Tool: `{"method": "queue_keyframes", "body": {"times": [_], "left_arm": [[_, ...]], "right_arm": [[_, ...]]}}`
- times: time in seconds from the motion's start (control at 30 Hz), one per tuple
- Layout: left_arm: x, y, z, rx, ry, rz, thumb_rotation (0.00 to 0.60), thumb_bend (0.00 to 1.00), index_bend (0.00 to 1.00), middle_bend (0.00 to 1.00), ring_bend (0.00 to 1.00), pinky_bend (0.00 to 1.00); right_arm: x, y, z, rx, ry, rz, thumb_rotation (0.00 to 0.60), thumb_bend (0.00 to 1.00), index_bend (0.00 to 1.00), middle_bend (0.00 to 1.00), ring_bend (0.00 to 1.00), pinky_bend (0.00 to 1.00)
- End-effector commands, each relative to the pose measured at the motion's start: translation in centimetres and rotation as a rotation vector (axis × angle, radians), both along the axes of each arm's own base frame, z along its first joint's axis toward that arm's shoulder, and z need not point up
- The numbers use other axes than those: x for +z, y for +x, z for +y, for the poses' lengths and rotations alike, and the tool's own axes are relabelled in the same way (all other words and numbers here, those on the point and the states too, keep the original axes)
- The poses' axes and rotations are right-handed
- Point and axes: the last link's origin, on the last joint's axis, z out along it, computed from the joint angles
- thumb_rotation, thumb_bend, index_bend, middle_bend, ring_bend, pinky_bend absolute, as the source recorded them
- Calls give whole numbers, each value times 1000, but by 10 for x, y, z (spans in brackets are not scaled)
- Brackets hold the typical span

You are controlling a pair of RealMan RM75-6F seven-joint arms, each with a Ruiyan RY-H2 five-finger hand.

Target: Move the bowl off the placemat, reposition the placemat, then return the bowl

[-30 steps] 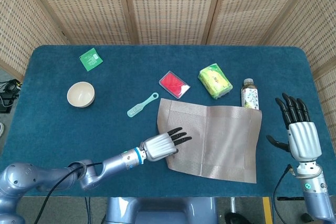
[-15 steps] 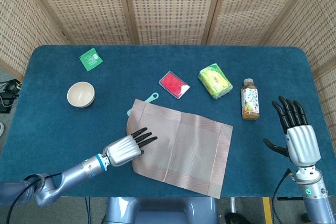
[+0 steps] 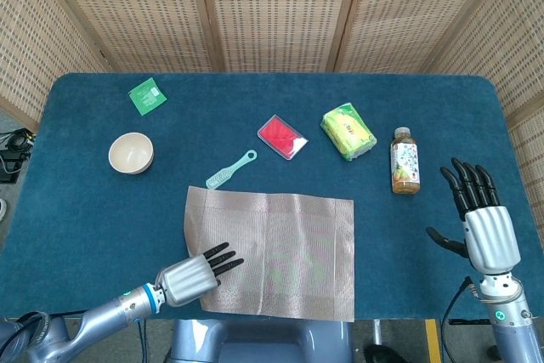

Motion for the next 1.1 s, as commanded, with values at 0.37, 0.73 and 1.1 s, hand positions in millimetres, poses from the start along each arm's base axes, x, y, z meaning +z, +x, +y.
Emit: {"method": "queue_keyframes", "body": {"times": [0.37,0.73,1.1], "left_arm": [[2,-4,-9,21,-15,59,600,95,303,0,0,0],[83,18,25,228,145,-195,600,0,0,0,0,0],[117,-34,114,540,408,-314,600,0,0,0,0,0]], "right_arm": [[0,0,-1,-2,0,3,600,0,0,0,0,0],[-2,-1,-2,-10,8,8,600,0,0,0,0,0],[-6,-1,-2,-14,17,20,600,0,0,0,0,0]]}}
